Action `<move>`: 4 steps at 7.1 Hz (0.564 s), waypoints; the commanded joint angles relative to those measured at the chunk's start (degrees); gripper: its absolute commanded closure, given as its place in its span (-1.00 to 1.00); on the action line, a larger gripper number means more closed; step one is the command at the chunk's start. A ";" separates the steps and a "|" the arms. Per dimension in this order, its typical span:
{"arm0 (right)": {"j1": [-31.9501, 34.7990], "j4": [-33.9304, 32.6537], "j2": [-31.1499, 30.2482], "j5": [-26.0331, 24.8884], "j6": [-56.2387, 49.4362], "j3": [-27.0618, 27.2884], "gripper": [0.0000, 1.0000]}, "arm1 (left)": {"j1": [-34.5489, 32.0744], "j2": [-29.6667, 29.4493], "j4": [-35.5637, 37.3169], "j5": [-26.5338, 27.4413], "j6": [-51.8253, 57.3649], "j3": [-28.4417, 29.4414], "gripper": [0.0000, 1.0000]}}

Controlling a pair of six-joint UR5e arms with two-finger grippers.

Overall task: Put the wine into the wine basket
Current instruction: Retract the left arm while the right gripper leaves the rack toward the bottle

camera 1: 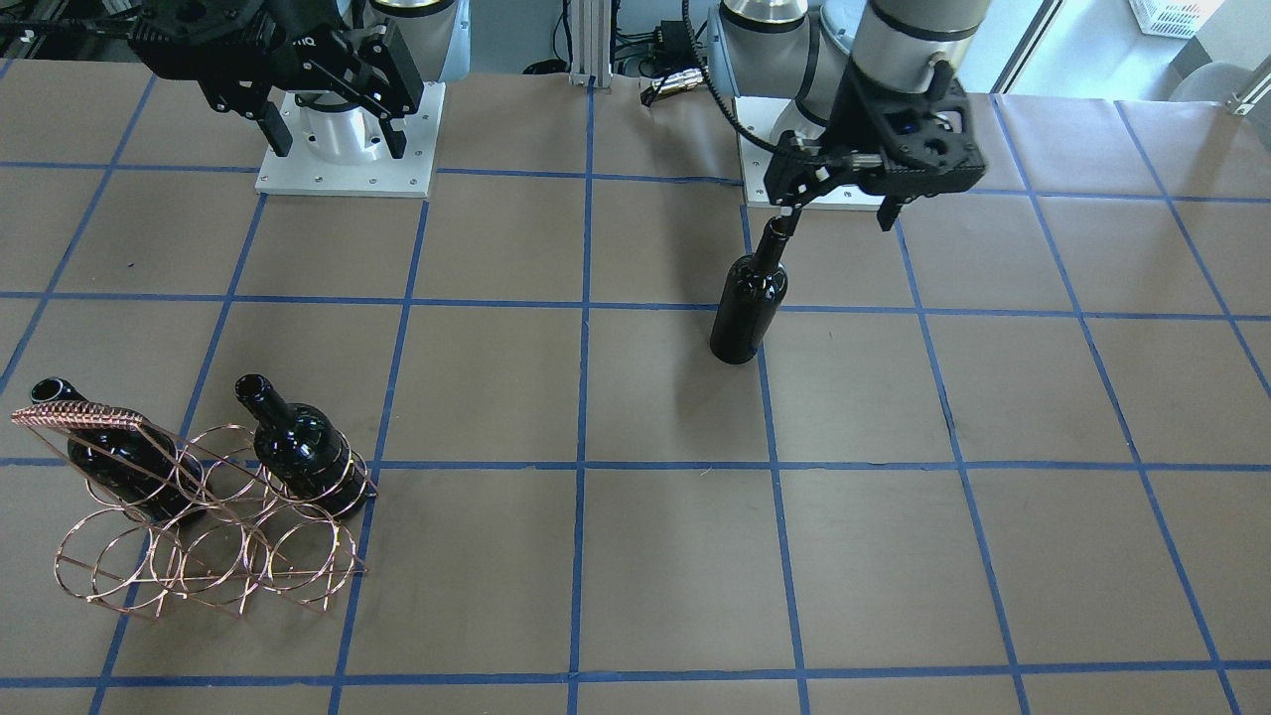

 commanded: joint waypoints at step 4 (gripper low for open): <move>17.76 -12.25 8.19 -0.73 24.07 -0.95 -1.00 | 12.43 -2.81 1.92 0.37 15.31 1.07 -1.00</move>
